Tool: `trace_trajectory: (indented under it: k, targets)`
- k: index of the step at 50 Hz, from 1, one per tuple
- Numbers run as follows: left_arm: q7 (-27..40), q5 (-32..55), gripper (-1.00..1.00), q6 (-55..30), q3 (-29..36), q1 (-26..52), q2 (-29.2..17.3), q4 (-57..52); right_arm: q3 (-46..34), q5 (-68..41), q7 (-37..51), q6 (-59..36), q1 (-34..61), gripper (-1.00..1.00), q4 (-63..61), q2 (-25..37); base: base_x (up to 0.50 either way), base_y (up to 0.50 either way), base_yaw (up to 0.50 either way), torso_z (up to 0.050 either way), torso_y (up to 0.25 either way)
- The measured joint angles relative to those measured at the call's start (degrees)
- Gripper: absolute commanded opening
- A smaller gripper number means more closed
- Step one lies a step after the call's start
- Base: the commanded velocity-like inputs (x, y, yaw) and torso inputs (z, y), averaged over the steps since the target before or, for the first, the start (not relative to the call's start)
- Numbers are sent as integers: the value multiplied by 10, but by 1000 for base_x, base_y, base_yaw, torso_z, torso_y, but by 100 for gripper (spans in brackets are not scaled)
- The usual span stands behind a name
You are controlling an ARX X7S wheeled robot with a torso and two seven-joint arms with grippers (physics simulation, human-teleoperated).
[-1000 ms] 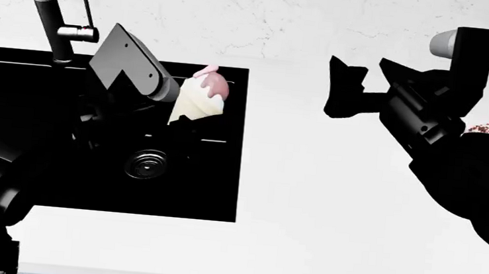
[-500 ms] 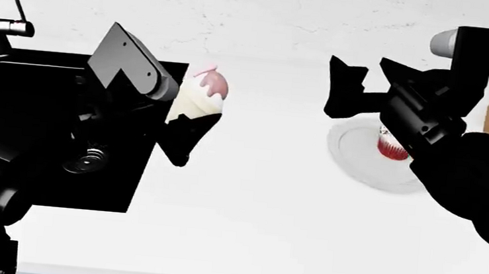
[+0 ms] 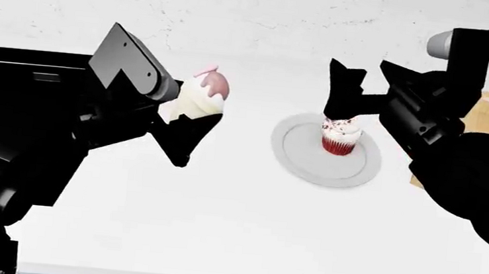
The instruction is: Move the dessert items from the plate to the tray.
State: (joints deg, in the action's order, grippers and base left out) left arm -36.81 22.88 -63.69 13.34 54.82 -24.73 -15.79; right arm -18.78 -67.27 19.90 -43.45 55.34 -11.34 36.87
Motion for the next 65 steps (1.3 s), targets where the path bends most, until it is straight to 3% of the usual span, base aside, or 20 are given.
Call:
trace_trajectory:
  k: [23, 41, 65]
  targets:
    - [4, 4, -100, 2, -1, 1, -3, 3, -8, 3, 31, -18, 14, 100, 20, -4, 248, 0, 0, 0, 1]
    - [5, 6, -100, 9, -1, 4, -2, 13, -67, -2, 107, -137, 49, 100, 73, -12, 0, 0, 0, 0, 0]
    - [9, 4, -100, 25, 8, 5, 3, 29, -36, -119, 221, -226, 42, 100, 31, -1, 0, 0, 0, 0, 0]
